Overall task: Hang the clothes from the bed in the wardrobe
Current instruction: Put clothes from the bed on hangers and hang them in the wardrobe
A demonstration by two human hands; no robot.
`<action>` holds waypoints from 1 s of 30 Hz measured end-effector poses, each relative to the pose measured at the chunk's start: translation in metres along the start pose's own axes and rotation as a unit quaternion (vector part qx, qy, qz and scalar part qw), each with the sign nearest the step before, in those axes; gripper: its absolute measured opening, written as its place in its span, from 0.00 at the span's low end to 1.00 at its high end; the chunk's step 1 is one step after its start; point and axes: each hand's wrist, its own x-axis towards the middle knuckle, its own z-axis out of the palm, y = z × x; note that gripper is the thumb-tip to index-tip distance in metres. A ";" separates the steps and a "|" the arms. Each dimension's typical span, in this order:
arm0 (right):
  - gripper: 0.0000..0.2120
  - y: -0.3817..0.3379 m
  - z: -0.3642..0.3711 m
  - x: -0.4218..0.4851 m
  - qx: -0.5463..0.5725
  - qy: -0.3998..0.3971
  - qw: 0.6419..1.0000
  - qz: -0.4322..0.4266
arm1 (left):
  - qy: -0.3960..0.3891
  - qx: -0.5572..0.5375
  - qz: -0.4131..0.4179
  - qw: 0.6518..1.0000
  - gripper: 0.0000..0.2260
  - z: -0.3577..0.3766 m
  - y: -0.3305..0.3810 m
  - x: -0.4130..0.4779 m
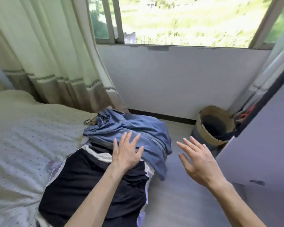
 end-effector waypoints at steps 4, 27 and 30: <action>0.28 0.061 -0.040 -0.017 0.000 0.067 0.993 0.099 | 0.006 0.027 0.114 0.993 0.27 -0.006 0.088 0.049; 0.22 0.190 -0.145 -0.215 -0.077 0.320 0.655 0.680 | -0.018 0.013 0.751 0.660 0.29 0.005 0.580 0.106; 0.23 0.181 -0.145 -0.235 -0.075 0.321 0.616 0.716 | -0.011 -0.018 0.795 0.606 0.26 0.006 0.625 0.080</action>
